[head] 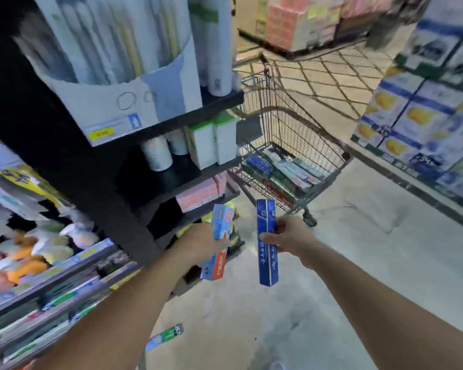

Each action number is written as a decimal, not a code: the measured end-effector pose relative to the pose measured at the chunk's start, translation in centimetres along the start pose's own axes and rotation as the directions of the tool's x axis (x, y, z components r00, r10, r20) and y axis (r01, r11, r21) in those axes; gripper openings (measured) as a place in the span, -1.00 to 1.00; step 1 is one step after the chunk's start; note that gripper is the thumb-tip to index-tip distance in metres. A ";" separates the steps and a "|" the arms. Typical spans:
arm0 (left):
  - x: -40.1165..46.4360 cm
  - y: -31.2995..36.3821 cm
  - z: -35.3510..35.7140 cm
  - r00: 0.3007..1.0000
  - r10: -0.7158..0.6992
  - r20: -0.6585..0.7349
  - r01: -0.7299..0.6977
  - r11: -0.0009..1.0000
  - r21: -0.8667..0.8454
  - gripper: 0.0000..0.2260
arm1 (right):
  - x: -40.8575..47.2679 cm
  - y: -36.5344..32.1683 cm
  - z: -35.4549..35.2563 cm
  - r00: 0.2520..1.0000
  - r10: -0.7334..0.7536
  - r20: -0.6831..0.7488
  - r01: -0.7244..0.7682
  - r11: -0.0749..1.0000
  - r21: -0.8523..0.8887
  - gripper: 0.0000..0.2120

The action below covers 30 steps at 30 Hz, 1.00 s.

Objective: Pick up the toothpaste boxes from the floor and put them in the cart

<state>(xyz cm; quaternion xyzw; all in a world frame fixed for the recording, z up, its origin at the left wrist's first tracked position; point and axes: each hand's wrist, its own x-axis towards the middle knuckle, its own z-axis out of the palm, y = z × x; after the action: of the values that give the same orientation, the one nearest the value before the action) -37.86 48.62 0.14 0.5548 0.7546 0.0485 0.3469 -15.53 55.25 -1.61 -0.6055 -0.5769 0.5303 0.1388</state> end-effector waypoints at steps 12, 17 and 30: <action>13.9 19.5 3.3 0.975 0.199 0.103 -0.218 0.951 0.218 -0.70 | 6.0 4.5 -18.6 0.974 0.078 -0.212 -0.047 0.988 0.147 -0.80; 21.2 23.1 4.0 0.959 0.230 0.167 -0.261 0.946 0.193 -0.57 | 11.7 4.8 -22.6 0.966 0.109 -0.235 -0.073 0.985 0.156 -0.83; 40.0 31.4 0.1 0.972 0.119 0.200 -0.144 0.983 0.115 -0.60 | 31.3 0.1 -31.4 0.965 0.145 -0.217 -0.154 0.988 -0.023 -0.87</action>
<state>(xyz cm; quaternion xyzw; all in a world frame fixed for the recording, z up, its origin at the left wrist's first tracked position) -18.28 95.32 -4.33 0.6272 0.6805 -0.0314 0.3776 2.58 95.61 -4.25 -0.7038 -0.5216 0.4590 0.1478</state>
